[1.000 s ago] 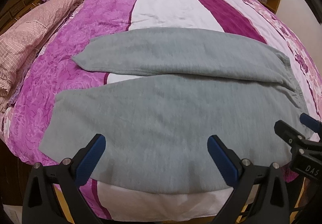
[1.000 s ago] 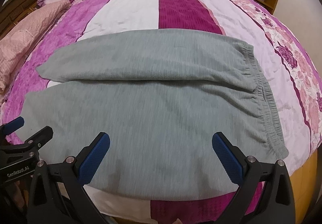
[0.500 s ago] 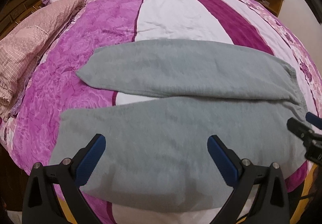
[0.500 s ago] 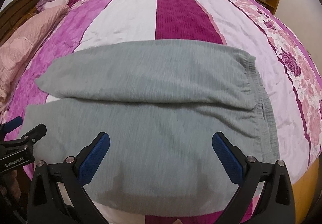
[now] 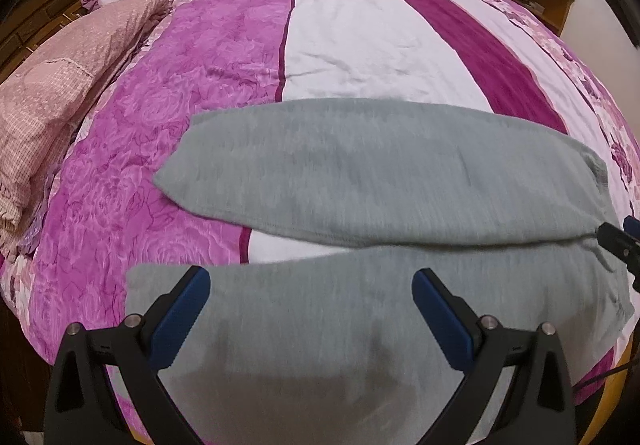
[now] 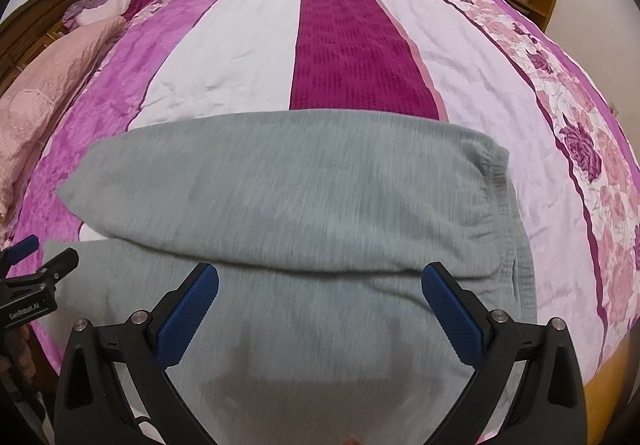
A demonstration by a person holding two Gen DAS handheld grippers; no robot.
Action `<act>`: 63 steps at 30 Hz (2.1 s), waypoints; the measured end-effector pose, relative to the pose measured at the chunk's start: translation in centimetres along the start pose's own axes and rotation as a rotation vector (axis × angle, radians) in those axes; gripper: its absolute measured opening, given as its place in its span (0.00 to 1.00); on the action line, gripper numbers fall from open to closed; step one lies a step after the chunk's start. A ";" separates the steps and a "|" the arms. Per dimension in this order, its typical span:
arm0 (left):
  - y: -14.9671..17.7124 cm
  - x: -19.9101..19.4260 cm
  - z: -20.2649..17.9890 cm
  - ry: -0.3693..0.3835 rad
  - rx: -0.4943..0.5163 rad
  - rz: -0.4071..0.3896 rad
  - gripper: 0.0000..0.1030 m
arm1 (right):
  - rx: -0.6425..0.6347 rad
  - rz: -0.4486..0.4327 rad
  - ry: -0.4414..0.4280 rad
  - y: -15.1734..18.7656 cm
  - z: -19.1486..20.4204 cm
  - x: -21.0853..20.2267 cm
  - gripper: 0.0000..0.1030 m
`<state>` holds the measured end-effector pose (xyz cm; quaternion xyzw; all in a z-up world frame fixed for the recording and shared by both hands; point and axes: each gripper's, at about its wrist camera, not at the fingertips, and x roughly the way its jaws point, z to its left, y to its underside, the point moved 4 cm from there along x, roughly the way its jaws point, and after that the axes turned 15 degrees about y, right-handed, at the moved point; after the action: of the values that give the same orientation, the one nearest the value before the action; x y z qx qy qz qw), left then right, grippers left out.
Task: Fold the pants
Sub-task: 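Lower both grippers onto the sweatpants' hem edge and close them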
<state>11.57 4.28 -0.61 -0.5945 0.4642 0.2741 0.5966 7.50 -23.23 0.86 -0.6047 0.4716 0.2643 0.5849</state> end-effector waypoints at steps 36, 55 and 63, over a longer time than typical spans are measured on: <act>-14.4 13.0 4.4 0.043 0.099 0.110 1.00 | 0.056 0.162 0.019 -11.0 -5.4 12.1 0.95; -14.0 18.0 7.2 0.173 0.158 0.138 1.00 | -0.007 0.194 -0.004 -10.9 -6.4 17.8 0.97; -14.2 17.9 6.2 0.123 0.166 0.139 0.94 | -0.020 0.179 0.028 -10.8 -6.0 17.8 0.95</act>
<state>32.96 4.18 -10.79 -0.5251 0.5609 0.2385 0.5939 23.01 -35.01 -8.66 -0.5697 0.5289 0.3118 0.5462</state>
